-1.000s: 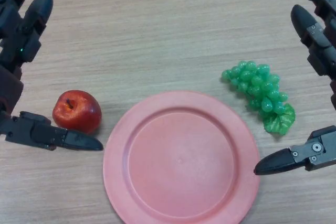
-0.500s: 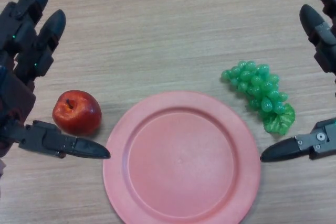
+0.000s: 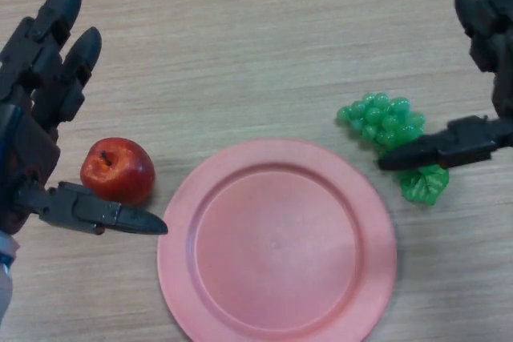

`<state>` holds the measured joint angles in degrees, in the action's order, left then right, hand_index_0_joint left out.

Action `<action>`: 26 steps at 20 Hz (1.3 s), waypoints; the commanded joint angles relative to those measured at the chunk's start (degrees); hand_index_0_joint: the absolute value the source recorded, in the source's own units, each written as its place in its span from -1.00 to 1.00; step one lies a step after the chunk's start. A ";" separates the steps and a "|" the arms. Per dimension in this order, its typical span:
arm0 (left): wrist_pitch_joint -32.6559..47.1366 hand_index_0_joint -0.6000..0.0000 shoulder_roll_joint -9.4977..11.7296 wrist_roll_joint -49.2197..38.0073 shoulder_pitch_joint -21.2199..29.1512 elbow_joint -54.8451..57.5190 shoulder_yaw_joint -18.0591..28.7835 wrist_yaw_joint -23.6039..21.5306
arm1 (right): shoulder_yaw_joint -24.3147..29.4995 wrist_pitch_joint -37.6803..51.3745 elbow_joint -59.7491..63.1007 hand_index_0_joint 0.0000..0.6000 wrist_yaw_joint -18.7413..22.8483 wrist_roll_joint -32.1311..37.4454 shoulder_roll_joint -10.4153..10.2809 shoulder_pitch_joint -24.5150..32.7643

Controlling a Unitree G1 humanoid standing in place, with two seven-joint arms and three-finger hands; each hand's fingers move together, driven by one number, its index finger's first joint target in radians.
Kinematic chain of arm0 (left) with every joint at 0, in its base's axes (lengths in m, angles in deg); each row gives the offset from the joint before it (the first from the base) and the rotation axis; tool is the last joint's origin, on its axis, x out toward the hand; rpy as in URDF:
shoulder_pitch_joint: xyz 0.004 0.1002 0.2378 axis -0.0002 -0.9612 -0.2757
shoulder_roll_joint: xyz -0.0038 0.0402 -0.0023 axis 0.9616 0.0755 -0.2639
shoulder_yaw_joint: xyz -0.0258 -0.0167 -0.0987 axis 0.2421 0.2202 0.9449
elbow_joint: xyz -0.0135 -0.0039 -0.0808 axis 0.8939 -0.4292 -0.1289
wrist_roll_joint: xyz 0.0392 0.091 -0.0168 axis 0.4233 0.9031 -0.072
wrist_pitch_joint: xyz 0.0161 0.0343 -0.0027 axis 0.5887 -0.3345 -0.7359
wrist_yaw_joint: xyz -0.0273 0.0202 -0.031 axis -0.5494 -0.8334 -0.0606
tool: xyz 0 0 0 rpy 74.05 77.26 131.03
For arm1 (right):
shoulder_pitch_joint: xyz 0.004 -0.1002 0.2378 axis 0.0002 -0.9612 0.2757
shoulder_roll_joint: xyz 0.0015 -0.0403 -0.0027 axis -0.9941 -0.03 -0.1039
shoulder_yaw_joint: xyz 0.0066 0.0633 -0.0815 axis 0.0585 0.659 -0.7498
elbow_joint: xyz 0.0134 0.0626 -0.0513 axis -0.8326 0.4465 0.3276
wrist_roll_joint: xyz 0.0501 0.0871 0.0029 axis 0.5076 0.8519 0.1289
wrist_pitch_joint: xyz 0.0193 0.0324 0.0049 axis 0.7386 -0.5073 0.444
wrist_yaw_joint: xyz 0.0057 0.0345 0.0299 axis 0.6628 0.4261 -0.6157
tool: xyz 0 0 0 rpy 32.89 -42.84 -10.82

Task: Pick up the green grapes and place it on the plate

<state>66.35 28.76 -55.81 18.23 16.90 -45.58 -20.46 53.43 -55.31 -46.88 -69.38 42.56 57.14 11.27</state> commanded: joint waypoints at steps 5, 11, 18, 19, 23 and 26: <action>10.28 1.00 2.13 2.34 1.90 1.62 1.48 -0.47 | 0.49 19.79 17.47 -1.00 8.16 -9.31 0.73 9.30; 10.50 1.00 2.14 1.58 1.39 1.34 2.42 -0.34 | -1.57 23.86 32.38 -1.00 11.95 -15.17 -0.66 14.01; 11.28 1.00 2.34 1.03 1.08 0.57 3.53 -0.60 | -3.23 28.43 46.19 0.50 15.88 -23.13 -0.81 18.55; 11.43 1.00 2.44 0.80 1.03 0.42 3.92 -0.63 | -3.95 28.59 49.00 0.83 16.90 -27.17 0.00 19.46; 13.13 1.00 2.60 1.04 0.89 -0.73 4.65 -0.87 | -4.63 27.55 53.95 1.00 16.50 -37.85 1.47 20.55; 13.93 1.00 2.58 1.75 0.83 -1.15 4.53 -1.25 | -4.16 26.50 53.77 1.00 15.39 -39.27 1.28 19.82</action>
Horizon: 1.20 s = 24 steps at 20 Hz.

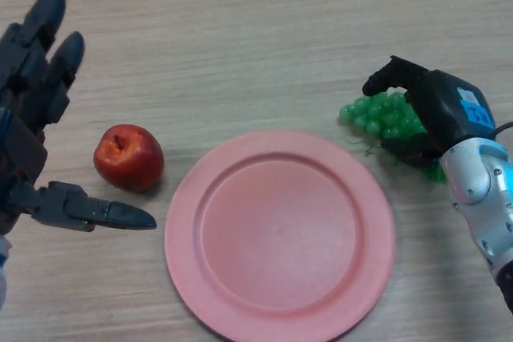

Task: Pick up the green grapes and place it on the plate

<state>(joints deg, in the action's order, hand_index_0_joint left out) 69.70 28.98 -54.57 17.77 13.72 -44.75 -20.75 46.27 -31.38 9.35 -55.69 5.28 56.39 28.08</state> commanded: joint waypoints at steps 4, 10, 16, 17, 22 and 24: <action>10.05 1.00 2.78 0.12 1.68 2.13 3.96 -1.06 | 4.43 -1.20 -13.94 1.00 -3.58 0.30 1.21 1.40; 9.83 1.00 3.14 -0.14 2.50 1.39 4.03 -1.05 | 2.16 -11.35 -38.78 1.00 -14.69 4.49 -2.48 -3.02; 11.02 1.00 3.83 -1.18 3.14 -0.65 4.64 -1.33 | -13.73 -29.48 -61.43 1.00 -13.03 18.30 -4.31 -8.16; 11.14 1.00 3.88 -1.27 3.16 -0.84 4.70 -1.31 | -15.21 -30.00 -62.32 1.00 -13.35 17.71 -4.32 -8.63; 12.11 1.00 4.05 -1.41 3.13 -2.02 5.03 -1.40 | -20.88 -32.31 -65.34 0.33 -14.04 9.38 -4.34 -10.29; 12.21 1.00 4.06 -1.44 3.16 -2.19 4.94 -1.64 | -21.47 -31.92 -66.40 -0.50 -15.03 7.78 -4.34 -10.54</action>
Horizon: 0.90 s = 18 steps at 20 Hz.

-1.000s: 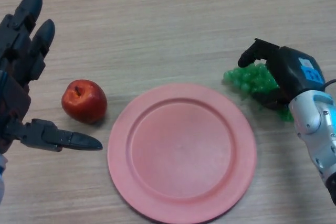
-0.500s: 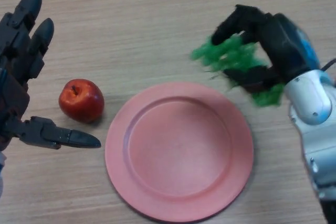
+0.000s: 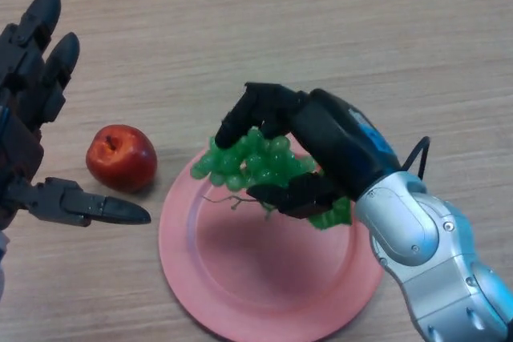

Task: Pick up the green grapes and place it on the plate

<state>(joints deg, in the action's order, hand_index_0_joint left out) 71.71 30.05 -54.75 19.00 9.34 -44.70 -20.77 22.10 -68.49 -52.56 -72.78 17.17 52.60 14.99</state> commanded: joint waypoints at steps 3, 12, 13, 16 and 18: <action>10.42 1.00 2.68 -0.67 1.76 2.46 4.19 -2.12 | 2.86 5.83 -6.55 -1.00 1.02 -4.40 -0.56 2.32; 8.12 1.00 2.75 -1.35 1.56 6.43 4.71 -1.78 | 15.86 -2.79 -21.56 -1.00 -2.91 13.17 -0.56 -2.14; 7.45 1.00 2.78 -1.77 1.47 7.12 4.83 -1.65 | 17.61 -3.09 -23.00 -1.00 -2.75 15.88 -0.56 -3.17; 4.55 1.00 2.85 -2.35 1.17 10.34 5.31 -1.18 | 24.61 -2.87 -27.51 -1.00 -2.36 24.60 -0.56 -7.44; 2.14 1.00 2.73 -2.92 0.97 12.53 5.46 -0.83 | 27.23 -0.90 -28.77 -1.00 -1.56 28.57 0.06 -9.80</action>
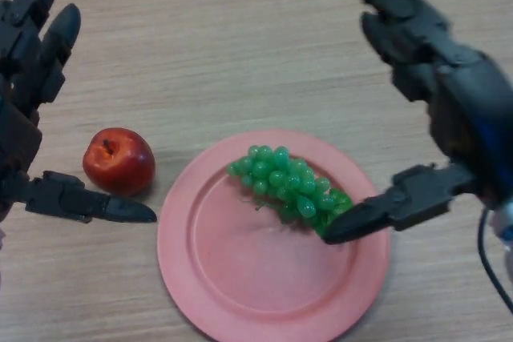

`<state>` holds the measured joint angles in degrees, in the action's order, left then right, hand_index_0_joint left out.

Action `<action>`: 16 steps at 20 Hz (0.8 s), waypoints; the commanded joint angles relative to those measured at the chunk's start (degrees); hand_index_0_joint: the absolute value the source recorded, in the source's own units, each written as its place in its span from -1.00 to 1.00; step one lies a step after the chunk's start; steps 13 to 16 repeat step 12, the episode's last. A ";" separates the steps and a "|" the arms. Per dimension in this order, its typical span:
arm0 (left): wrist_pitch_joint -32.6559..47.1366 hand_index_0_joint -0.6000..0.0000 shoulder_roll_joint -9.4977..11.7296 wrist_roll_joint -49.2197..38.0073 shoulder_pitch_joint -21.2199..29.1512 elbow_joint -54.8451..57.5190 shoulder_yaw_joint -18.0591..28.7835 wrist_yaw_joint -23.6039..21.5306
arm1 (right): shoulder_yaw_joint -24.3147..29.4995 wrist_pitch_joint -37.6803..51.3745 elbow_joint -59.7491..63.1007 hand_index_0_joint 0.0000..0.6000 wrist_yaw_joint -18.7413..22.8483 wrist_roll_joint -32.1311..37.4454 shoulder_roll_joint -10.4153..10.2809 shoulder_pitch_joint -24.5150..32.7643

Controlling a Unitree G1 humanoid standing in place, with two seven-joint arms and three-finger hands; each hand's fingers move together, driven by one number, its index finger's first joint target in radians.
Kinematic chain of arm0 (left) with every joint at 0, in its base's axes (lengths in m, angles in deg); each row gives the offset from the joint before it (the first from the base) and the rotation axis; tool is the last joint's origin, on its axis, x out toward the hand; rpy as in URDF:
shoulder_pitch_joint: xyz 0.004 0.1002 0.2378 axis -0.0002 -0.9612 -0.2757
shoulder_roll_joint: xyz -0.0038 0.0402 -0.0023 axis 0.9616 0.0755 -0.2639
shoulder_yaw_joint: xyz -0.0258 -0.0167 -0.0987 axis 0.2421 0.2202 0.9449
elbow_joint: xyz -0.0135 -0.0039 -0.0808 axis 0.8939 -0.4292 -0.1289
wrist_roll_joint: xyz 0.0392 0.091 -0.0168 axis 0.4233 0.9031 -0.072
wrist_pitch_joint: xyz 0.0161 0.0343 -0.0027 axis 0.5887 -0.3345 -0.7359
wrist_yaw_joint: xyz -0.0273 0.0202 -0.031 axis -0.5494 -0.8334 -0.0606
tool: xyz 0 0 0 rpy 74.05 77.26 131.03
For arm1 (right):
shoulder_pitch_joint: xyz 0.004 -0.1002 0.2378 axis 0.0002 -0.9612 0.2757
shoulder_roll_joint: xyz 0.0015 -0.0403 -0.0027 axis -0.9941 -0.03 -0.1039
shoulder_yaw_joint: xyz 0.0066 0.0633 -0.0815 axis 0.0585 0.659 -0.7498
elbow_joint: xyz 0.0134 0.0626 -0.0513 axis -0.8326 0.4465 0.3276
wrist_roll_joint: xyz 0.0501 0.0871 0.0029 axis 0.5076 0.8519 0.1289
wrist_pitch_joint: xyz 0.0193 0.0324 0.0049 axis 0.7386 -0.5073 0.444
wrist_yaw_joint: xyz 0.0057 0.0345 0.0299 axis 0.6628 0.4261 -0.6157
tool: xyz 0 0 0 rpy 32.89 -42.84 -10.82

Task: Pick up the green grapes and place it on the plate

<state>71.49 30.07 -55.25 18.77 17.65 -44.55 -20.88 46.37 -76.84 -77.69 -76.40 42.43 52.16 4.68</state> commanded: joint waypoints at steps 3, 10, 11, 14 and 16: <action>0.74 1.00 2.30 -2.18 0.97 6.50 5.36 -1.17 | 5.51 9.68 -4.33 -1.00 3.76 7.92 1.68 -1.83; -4.82 1.00 1.30 -1.80 -0.22 12.95 5.27 -0.77 | 8.12 10.03 -4.97 -1.00 6.39 12.46 3.20 -2.80; -4.88 1.00 1.20 -1.63 -0.35 13.22 5.16 -0.78 | 8.37 10.17 -4.88 -1.00 6.33 12.53 3.36 -2.80; -5.06 1.00 0.99 -1.48 -0.71 13.72 5.14 -0.57 | 8.59 10.64 -4.66 -1.00 6.32 12.56 3.50 -2.99; -5.06 1.00 0.99 -1.48 -0.71 13.72 5.14 -0.57 | 8.59 10.64 -4.66 -1.00 6.32 12.56 3.50 -2.99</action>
